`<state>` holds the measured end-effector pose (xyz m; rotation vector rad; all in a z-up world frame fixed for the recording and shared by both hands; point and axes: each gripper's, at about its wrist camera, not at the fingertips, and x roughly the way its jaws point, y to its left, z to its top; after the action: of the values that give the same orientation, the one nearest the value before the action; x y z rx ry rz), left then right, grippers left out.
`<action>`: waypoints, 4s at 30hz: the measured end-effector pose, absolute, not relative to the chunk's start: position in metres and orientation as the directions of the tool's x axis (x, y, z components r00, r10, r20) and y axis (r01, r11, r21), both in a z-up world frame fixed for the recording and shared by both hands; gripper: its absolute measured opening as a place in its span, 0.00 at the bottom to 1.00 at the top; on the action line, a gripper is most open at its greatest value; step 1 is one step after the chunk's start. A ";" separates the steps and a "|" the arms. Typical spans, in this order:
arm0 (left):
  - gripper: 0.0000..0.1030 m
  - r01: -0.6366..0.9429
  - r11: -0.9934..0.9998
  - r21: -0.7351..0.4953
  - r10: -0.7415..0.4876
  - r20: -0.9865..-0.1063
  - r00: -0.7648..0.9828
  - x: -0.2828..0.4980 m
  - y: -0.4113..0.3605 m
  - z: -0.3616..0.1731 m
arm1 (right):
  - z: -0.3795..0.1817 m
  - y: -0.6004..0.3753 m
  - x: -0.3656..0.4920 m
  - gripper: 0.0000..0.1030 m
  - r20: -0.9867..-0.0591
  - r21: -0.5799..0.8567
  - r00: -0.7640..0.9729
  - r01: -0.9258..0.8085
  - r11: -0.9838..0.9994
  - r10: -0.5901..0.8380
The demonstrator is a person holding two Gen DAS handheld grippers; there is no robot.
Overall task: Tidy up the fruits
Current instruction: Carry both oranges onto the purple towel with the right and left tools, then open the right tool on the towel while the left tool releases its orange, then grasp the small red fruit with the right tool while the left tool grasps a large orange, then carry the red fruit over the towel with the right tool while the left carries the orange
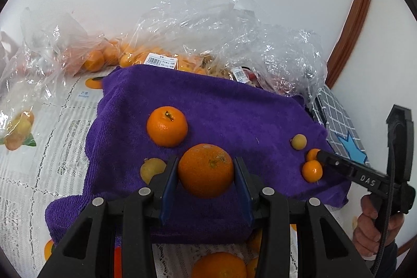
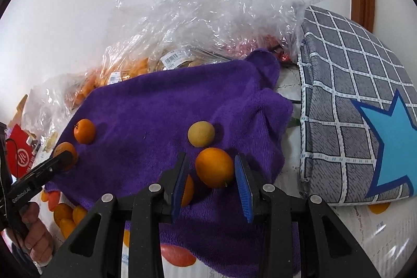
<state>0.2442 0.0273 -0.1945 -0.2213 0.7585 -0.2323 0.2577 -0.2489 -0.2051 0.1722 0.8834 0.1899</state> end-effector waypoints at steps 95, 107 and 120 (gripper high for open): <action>0.57 0.226 0.956 -0.184 -0.283 -0.772 0.569 0.180 0.013 -0.208 | -0.202 -0.212 0.115 0.23 -0.776 0.130 0.601 -0.144 0.981 0.191; 0.38 0.208 0.934 -0.291 -0.357 -0.709 0.609 0.176 0.029 -0.204 | -0.203 -0.223 0.118 0.23 -0.764 0.192 0.610 -0.095 0.977 0.209; 0.38 0.207 0.937 -0.281 -0.345 -0.662 0.665 0.171 0.030 -0.194 | -0.204 -0.226 0.119 0.23 -0.766 0.188 0.616 -0.060 0.980 0.185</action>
<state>0.1713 0.0302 -0.1939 -0.1884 0.7841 -0.3137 0.1189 -0.2262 -0.2040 0.1487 0.8972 0.1417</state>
